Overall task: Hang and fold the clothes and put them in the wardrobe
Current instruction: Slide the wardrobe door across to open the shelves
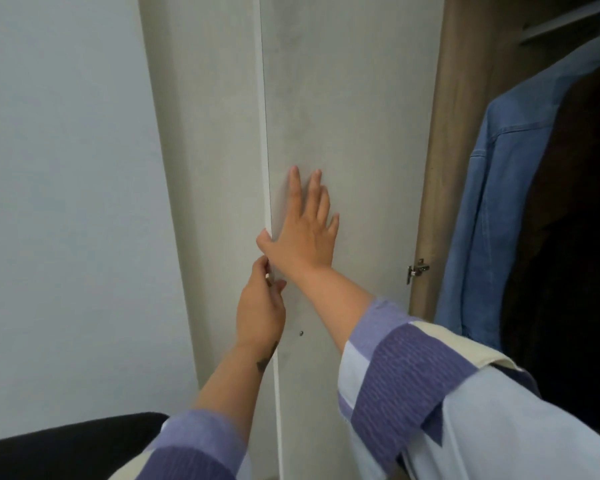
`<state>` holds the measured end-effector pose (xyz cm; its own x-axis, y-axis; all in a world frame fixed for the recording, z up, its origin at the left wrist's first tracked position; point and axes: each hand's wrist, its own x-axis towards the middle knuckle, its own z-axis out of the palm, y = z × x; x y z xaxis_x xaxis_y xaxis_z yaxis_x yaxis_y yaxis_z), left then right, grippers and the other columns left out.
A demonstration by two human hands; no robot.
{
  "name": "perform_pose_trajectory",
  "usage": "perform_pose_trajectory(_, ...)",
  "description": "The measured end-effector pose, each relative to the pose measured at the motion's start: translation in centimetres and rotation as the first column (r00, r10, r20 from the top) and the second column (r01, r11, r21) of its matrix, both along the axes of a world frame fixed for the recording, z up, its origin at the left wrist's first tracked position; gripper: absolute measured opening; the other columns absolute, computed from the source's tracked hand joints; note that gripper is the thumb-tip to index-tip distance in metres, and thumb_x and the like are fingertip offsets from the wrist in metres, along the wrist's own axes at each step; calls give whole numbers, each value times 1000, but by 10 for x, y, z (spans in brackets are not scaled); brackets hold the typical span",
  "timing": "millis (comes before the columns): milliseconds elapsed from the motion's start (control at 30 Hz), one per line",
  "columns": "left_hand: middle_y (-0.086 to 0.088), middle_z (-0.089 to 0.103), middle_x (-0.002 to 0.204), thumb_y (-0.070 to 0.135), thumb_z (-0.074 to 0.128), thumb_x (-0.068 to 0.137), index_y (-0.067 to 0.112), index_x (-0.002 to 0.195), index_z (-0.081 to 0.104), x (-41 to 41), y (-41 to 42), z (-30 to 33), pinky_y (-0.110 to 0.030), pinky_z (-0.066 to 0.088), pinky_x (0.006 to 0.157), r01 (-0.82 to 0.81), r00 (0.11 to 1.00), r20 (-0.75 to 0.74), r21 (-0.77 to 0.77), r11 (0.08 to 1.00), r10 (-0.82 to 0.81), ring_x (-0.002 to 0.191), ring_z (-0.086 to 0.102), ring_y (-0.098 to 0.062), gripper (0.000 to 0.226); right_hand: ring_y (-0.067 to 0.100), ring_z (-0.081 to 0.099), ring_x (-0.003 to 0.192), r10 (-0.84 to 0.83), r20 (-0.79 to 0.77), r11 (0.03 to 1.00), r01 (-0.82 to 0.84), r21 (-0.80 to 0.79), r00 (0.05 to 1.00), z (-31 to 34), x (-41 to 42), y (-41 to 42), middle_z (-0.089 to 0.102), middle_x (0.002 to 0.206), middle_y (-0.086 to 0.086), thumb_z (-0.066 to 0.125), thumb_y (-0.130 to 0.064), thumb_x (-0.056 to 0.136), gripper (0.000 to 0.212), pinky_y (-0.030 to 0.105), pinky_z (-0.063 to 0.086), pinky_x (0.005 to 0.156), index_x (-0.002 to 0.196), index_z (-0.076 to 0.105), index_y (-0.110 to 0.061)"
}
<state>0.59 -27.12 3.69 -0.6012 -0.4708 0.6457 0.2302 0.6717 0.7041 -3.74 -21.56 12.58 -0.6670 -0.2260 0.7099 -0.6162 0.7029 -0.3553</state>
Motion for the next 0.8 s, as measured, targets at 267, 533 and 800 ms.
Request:
perform_pose_trajectory(267, 7, 62, 113, 17, 51, 95, 18, 134, 40, 31, 65, -11, -24, 46, 76, 67, 996, -52, -117, 991, -73, 98, 63, -14, 41, 25, 5, 147, 58, 1, 998, -58, -12, 998, -2, 31, 81, -10, 160, 3, 57, -43, 77, 103, 53, 14, 116, 149, -15, -29)
perform_pose_trajectory(533, 8, 47, 141, 23, 42, 100, 34, 146, 22, 47, 168, -19, -29, 41, 106, 357, 931, -75, -10, 934, -357, 125, 49, -8, 52, 25, 33, 137, 39, 8, 997, -38, -71, 999, -12, 55, 177, 18, 158, 3, 50, -32, 84, 86, 48, 28, 112, 151, -4, -26)
perform_pose_trajectory(800, -1, 45, 138, 15, 47, 97, 21, 148, 28, 42, 256, -18, -28, 43, 102, 440, 896, -31, -69, 895, -443, 122, 48, -12, 55, 22, 26, 142, -212, -103, 976, 216, 23, 972, -26, 60, 278, 23, 157, 6, 33, -37, 99, 58, 48, 20, 116, 151, 15, -18)
